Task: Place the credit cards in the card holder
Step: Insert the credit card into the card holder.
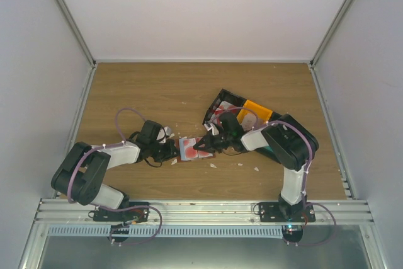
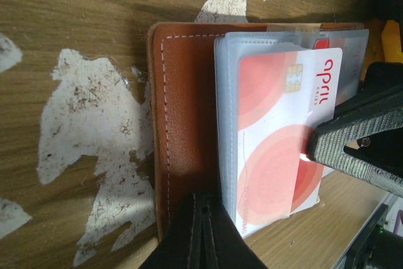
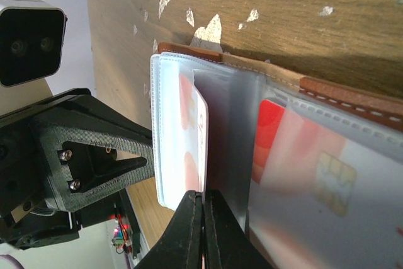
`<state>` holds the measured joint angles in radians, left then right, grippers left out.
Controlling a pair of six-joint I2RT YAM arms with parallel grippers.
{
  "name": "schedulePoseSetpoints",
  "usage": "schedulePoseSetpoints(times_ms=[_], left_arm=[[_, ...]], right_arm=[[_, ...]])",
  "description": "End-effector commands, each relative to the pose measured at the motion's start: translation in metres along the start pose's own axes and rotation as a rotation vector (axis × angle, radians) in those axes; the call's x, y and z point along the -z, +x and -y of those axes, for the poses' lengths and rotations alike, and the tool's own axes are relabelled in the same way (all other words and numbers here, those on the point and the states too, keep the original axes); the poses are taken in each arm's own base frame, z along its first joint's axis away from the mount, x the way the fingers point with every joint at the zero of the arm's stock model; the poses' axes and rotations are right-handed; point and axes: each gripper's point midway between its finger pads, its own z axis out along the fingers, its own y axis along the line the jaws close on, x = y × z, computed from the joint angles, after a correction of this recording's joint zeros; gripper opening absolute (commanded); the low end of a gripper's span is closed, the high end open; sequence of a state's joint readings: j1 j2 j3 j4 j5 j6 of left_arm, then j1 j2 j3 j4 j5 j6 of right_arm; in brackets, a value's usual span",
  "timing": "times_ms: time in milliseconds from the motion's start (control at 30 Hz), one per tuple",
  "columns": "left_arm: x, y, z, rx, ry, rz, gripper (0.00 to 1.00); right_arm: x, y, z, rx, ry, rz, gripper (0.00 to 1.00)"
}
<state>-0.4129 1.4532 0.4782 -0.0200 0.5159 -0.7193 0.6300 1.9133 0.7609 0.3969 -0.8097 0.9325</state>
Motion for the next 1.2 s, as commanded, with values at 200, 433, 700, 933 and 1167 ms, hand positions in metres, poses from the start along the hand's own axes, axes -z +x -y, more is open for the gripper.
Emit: schedulePoseSetpoints(times_ms=[200, 433, 700, 933, 1167], left_arm=[[-0.009, 0.025, -0.017, 0.042, -0.044, -0.083, 0.01], [-0.009, 0.024, -0.012, 0.032, -0.022, -0.085, 0.02], [0.005, 0.008, -0.015, -0.013, -0.115, -0.017, 0.08], [0.021, -0.005, -0.015, -0.049, -0.199, 0.029, 0.16], [0.026, -0.007, 0.009, -0.073, -0.098, 0.039, 0.21]], right_arm=[[-0.017, 0.019, 0.003, -0.055, 0.000, -0.079, 0.00], [-0.014, 0.016, 0.008, -0.033, 0.058, -0.070, 0.01], [0.010, 0.003, 0.010, 0.068, 0.232, 0.023, 0.18], [0.018, -0.004, 0.007, 0.133, 0.278, 0.064, 0.34], [0.007, -0.001, 0.002, 0.204, 0.338, 0.022, 0.27]])
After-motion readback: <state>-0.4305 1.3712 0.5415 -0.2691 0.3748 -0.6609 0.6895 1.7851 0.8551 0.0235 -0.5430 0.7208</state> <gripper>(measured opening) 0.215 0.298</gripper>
